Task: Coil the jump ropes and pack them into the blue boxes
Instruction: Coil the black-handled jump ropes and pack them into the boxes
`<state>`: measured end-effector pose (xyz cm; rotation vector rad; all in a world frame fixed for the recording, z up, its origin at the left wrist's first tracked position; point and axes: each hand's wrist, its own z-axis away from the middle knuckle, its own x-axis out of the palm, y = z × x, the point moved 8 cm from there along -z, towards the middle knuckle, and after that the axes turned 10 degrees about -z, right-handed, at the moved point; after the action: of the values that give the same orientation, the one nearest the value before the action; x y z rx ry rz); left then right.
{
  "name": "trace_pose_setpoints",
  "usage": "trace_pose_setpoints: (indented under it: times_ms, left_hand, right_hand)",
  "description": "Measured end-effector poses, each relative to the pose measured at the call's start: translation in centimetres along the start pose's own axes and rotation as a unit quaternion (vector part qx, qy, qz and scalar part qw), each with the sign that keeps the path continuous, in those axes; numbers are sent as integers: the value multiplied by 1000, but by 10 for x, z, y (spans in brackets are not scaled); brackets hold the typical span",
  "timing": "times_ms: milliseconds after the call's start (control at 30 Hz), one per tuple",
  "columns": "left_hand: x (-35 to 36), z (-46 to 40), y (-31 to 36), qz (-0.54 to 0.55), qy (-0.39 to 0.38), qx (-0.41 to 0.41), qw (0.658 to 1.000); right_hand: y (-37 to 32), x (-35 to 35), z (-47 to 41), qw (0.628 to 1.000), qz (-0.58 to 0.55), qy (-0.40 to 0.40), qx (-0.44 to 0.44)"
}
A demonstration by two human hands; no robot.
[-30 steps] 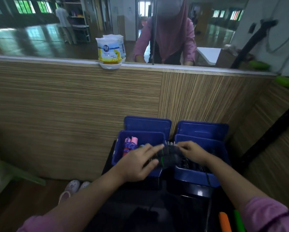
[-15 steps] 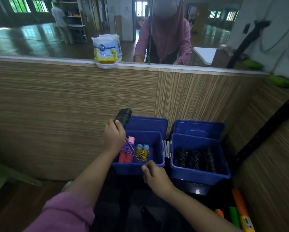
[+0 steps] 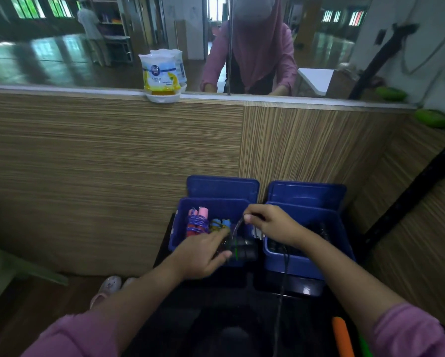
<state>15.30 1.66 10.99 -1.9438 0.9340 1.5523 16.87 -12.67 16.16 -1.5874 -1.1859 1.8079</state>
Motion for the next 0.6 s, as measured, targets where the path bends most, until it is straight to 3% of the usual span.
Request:
trace_pose_setpoints:
  times_ms: [100,233,367,600]
  left_hand:
    - [-4,1,16,59,-39,9,997]
    - [-30,-2,23,91,71,44,992]
    - [-49,-13,9,186,135,-21,973]
    - [-66,-23,-37,175,252,-228,924]
  right_hand:
    - [19,0,-1,999,-28,-35,12]
    - [37,3,3,991,-124,-30,41]
    - [44,18,8,973,-210,22,94]
    - [43,62,12,935,-324,60,130]
